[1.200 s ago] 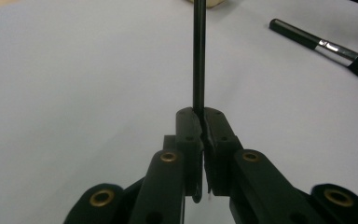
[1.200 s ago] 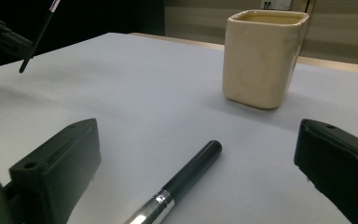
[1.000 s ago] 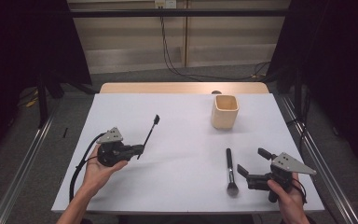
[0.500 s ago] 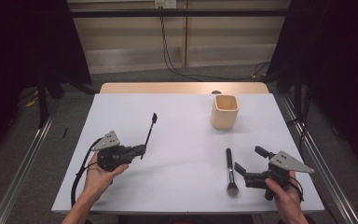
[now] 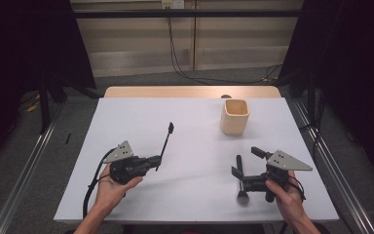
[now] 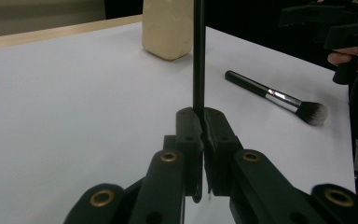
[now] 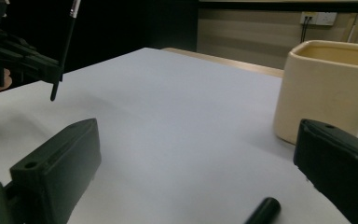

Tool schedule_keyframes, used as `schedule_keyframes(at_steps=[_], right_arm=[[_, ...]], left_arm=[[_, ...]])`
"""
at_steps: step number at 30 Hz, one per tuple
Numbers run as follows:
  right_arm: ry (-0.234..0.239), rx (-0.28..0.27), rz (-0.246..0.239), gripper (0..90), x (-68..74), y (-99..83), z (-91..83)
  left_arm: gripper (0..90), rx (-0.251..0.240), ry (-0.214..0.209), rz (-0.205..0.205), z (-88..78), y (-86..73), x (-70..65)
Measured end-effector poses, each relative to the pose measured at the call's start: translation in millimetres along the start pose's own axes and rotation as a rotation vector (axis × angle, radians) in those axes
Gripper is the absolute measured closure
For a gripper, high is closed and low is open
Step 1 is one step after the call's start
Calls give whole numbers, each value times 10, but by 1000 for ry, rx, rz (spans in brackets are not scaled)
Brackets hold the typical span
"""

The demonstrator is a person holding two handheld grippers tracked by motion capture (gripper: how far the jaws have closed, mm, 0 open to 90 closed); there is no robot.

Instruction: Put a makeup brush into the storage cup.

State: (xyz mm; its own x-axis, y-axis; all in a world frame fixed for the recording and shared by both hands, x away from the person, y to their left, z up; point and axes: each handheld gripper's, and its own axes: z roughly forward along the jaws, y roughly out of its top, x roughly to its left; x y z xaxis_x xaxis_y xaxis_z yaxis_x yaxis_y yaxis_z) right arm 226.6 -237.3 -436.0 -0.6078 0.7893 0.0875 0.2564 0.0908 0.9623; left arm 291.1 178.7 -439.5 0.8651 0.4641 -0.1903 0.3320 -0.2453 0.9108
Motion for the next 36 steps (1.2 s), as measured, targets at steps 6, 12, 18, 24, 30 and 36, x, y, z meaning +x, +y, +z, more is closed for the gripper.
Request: schedule_keyframes(at_steps=[6, 12, 18, 24, 30, 36], right_arm=[[57, -1, -10, 2, 127, 105, 157], [116, 6, -26, 1, 218, 272, 316], [160, -4, -21, 1, 327, 391, 464], [180, -16, -17, 11, 374, 442, 614], [199, -22, -21, 1, 395, 508, 700], [231, -44, -41, 0, 473, 559, 800]], left_arm=[[859, 3, -11, -16, 40, 9, -15], [859, 0, -17, -16, 108, 43, -42], [859, 6, -46, 6, 244, 111, -120], [859, -2, -56, 26, 375, 227, -166], [859, -9, -74, 43, 502, 311, -232], [859, 4, -89, 55, 582, 279, -288]])
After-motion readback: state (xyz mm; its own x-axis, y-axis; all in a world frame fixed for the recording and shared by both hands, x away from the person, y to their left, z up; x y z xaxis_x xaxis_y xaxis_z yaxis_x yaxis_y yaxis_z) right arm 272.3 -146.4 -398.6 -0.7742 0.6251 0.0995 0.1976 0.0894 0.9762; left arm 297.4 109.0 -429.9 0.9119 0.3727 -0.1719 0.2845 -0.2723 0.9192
